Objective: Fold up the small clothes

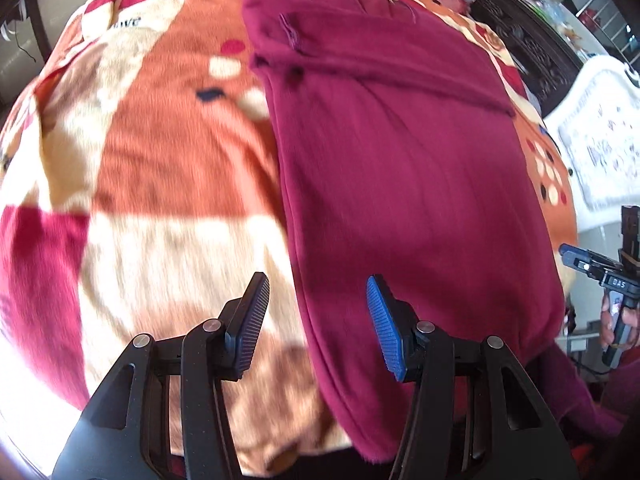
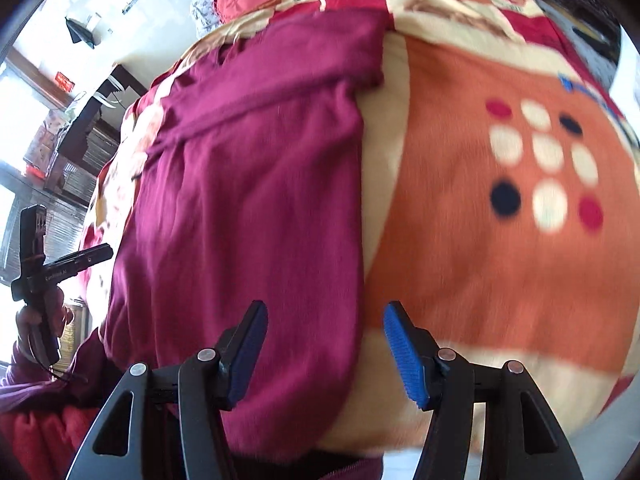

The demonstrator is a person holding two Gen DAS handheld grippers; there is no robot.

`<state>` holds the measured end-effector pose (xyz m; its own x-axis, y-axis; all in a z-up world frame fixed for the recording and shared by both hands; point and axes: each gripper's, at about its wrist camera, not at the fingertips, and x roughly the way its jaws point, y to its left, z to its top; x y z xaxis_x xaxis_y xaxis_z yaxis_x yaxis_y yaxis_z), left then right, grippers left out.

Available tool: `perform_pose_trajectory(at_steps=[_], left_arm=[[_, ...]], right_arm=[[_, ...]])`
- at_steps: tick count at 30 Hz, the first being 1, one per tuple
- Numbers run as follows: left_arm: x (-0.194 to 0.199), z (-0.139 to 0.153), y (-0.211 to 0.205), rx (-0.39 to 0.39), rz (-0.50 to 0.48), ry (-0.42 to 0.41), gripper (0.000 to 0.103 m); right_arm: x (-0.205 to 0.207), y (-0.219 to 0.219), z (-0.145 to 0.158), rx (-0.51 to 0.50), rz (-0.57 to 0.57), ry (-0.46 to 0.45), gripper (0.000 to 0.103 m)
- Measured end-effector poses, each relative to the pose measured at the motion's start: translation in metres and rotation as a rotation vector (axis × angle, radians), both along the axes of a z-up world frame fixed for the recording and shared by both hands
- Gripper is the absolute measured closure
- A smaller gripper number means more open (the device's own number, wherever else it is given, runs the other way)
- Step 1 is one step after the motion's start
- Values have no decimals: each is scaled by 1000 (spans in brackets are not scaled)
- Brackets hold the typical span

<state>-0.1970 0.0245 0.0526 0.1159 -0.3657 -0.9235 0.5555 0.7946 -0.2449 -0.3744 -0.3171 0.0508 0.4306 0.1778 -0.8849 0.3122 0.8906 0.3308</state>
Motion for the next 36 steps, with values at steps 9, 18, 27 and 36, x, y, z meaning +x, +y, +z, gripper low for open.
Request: perform_pose_trajectory(at_steps=[9,18,27,36], left_arm=[[-32,-20,24,2,20,81,52],[-35,-27,21,-36,32,132,50],[-40,-28,10,-26,15,111,48],[-45,-30,-1,10,-15,99,48]], right_arm=[[-48,13,-27,136,-57,-23,45],[-55,19,-42,252,-84,-67,42],[-55,30,-37,193,-19,-76,73],[-50,24,-45,256,-48,-72,72]])
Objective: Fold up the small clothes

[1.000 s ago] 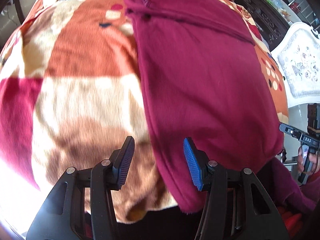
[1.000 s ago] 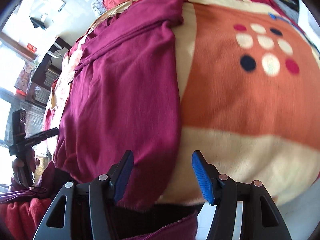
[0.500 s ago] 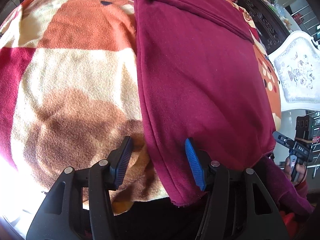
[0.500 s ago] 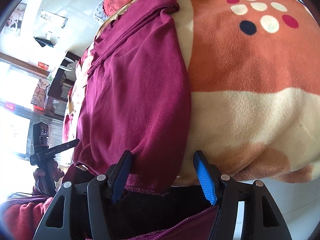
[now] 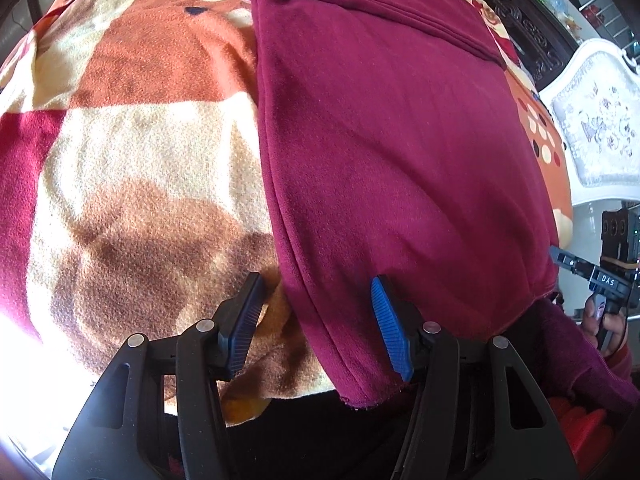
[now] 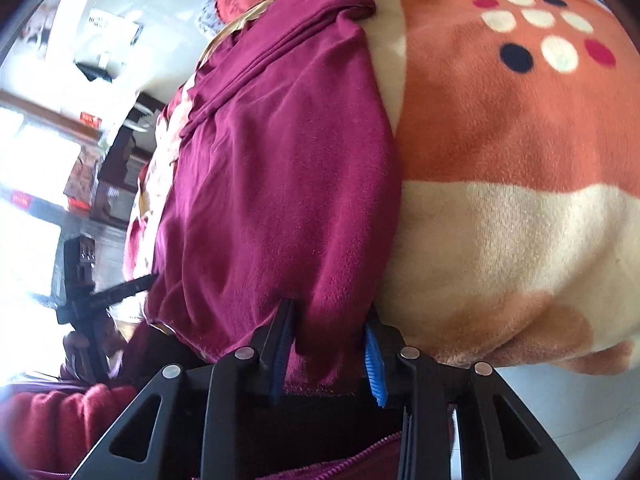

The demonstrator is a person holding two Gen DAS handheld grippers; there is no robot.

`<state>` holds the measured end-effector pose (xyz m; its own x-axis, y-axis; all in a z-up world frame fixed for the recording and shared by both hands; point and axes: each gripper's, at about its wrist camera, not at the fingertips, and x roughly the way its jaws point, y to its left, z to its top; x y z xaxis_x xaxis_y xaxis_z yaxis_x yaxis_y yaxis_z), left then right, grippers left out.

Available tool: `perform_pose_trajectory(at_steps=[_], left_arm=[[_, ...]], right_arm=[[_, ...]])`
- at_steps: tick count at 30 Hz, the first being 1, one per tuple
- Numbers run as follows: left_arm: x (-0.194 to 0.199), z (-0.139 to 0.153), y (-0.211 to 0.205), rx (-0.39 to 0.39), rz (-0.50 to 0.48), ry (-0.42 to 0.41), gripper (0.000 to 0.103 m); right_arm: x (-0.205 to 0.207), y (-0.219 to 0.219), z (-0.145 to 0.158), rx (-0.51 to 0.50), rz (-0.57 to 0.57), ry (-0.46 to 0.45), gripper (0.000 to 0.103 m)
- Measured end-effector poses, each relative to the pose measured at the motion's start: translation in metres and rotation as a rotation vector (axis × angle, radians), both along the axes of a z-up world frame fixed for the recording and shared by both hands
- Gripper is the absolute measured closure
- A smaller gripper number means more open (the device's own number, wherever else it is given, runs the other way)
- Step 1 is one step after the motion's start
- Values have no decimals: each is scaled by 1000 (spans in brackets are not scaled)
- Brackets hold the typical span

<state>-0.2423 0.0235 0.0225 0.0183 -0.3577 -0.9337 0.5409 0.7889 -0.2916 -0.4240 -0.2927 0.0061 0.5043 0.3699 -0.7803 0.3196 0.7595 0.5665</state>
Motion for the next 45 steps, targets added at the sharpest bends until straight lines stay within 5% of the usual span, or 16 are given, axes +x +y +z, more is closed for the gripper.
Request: perform_pose_trajectory(at_steps=[12,17,18,22,30,40,45], left_arm=[[-11,2,-4,16,-25,37,48],[-7,-4,-5,-1,-11,68,48],[-7,-3,-5,-2,-13,65,49],[-4,0,-3,23,-14,29,81],[6,9,4,-7,-26,31,93],[35,54,5,-174,-14,11,97],[73,79,-10,-230,7,-64,97]], right_arm=[[7,-2,-2,7,19,2,71],[11,8,6,-68,33,-27,78],[12,9,7,-72,32,-31,83],[14,9,12,-62,45,-51,90],[27,11,53,-68,93,-163,92],[58,-6,91,-7,89,-287,92],[90,-23,108,-44,81,-328,92]])
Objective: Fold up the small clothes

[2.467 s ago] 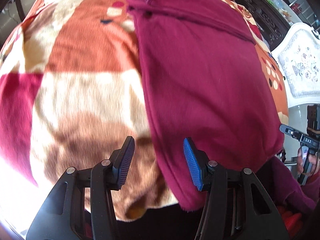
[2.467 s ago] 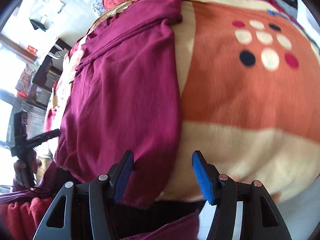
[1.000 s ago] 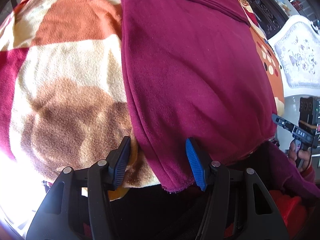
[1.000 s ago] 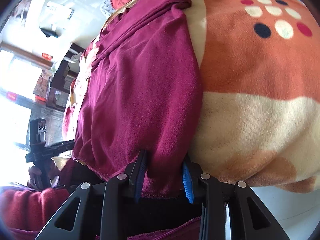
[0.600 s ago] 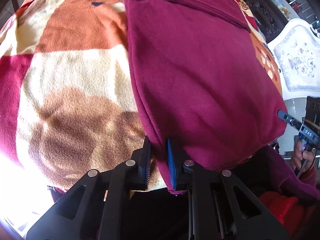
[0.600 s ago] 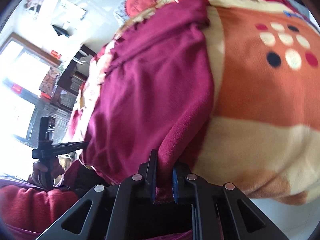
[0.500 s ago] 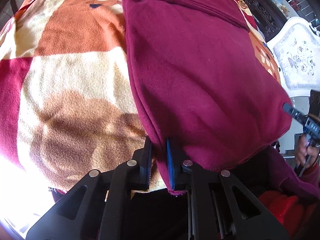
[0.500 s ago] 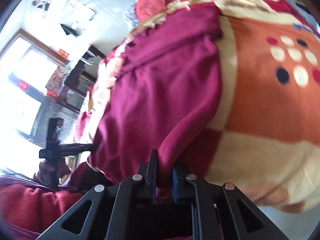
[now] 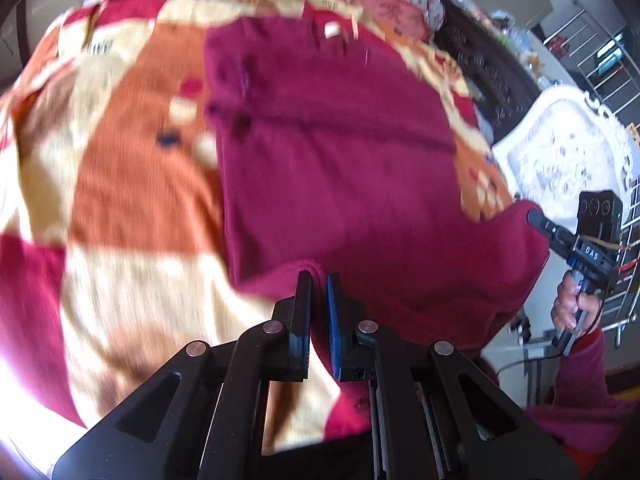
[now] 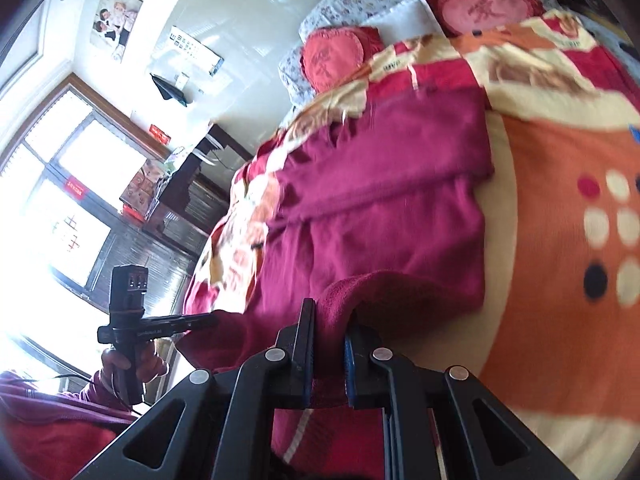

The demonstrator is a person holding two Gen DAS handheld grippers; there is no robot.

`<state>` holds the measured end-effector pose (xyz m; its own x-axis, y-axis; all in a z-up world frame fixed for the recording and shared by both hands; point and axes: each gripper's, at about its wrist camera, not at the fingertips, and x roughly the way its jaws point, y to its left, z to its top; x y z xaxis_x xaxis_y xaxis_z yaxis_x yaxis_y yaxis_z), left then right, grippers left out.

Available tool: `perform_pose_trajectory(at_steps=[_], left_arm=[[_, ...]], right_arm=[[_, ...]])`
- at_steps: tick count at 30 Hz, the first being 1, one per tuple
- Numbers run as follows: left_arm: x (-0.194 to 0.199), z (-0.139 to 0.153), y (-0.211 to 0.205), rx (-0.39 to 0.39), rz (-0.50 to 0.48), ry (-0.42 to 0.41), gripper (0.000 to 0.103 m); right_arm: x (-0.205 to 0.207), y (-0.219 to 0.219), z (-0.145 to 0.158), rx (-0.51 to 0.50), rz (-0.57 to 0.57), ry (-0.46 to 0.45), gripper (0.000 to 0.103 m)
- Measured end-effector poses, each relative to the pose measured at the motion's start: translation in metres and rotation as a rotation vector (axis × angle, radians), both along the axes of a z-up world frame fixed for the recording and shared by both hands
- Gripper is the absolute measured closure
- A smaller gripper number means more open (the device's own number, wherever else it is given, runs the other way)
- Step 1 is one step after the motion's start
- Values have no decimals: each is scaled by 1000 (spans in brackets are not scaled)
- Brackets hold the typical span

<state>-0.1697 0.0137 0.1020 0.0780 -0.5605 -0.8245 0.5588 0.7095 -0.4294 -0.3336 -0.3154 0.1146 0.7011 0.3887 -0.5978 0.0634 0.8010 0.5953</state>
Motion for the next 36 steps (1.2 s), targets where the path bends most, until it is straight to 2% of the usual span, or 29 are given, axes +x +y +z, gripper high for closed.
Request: perform_pose_trajectory(at_steps=[10,13,20,24,25,27,28,29,30,31,32,33,34,36], left_arm=[[110,26,-53,-59,94,-115,97],[149,23,-69,-58,133,-126,97],[203,7,-98,-26,193,-128,97],[236,-6,-103,-36,262,-76,95],[241,-6,-102,-41,277,-89,95],[249,-3,-100,-44,275,-104,80],[252,0,-98,-53,273,-97,58],[254,4,-94,-80,282,-94,43],[253,7,-90,-103,293,-98,41],[252,13,-86,-123,297,-109,40],[252,16,-87,-121,290,-116,40],[251,19,-88,-113,279,-126,40],[248,23,-89,-110,269,-138,40],[241,27,-91,-117,252,-160,40]], right_arm=[[88,-59,26,-18,-103,-75,92],[123,-76,22,-31,-145,-57,92],[189,-111,13,-4,-193,-39,92],[226,-133,-10,32,-236,46,92],[234,-137,-15,32,-243,75,91],[241,-139,-20,3,-238,99,90],[241,-139,-18,-17,-230,95,90],[239,-138,-16,-28,-227,88,90],[234,-139,-14,-21,-229,76,89],[228,-141,-11,-2,-236,54,87],[222,-142,-8,0,-250,33,72],[216,-144,-2,-22,-278,7,49],[208,-146,7,-55,-314,-36,43],[196,-150,22,-77,-346,-97,43]])
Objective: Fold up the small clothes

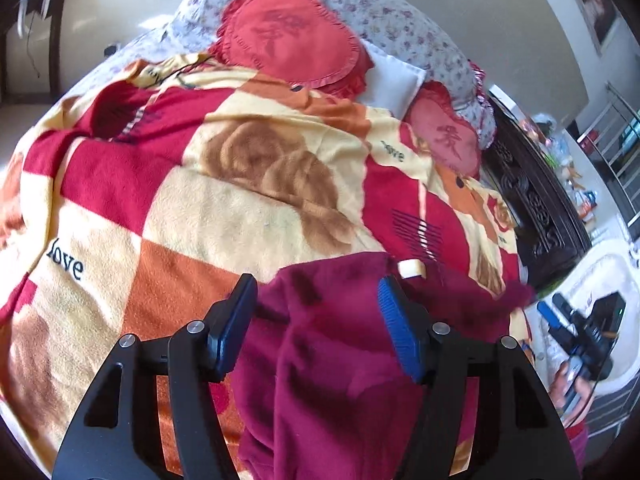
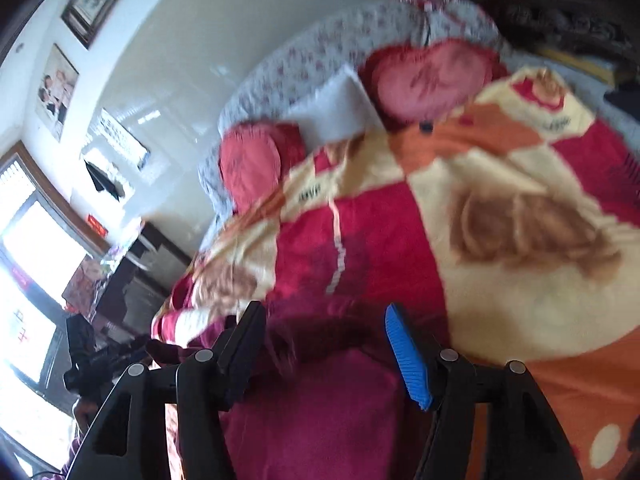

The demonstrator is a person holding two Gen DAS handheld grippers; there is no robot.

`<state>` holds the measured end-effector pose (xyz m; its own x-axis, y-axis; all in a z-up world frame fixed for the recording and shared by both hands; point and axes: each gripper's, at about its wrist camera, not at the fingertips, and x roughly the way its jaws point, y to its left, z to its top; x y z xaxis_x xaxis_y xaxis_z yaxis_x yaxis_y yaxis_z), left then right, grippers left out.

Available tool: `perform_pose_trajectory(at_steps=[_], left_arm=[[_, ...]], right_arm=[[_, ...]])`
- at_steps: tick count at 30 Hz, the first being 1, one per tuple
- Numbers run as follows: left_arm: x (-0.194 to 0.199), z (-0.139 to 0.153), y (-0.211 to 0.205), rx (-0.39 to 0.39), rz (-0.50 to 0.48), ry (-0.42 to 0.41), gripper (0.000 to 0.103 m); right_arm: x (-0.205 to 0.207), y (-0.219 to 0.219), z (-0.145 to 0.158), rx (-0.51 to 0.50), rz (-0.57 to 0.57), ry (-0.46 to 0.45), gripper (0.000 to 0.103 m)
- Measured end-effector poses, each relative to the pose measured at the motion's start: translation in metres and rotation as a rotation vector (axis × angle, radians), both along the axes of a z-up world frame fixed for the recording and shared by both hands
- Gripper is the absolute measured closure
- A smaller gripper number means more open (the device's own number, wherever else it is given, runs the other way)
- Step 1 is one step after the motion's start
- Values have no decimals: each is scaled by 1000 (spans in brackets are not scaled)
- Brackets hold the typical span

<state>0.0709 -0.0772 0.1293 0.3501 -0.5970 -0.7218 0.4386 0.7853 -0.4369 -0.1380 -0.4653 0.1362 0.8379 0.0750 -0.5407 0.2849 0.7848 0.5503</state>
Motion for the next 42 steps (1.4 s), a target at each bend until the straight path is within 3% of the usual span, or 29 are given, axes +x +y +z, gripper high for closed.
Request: perform_pose_trajectory(at_steps=[4,8,10,13,15,17,21,25,34,42], left_arm=[[-14,-6,-13,23,-43,-21,40],[-17,-31,-43,117,-72,-15,40],[-14,-46,-57,173,-66,-19,40],[-5,-63,-68,254,-11,-53,40],[3,-75,-69,286,18,-33,40],[11,-85,-67,272,39,10,40],[7,-85,-71,299,40,-22,39],[5,-83,-67,289,46,-15,39],[-5,-71,-61,290,46,-15,39],[-19,-63,-58,303,29,-30,39]], right_arm=[[-1,10,3,45,79,-22,44],[34,57,-14,-161,190,115,52],[53,67,-26,-198,202,145,52],[81,69,-42,-262,169,183,52],[96,59,-53,-301,104,209,52],[108,42,-69,-271,62,250,52],[118,27,-79,-234,51,242,52],[116,30,-69,-251,50,259,52],[63,61,-31,-289,72,223,52],[52,70,-37,-280,61,249,52]])
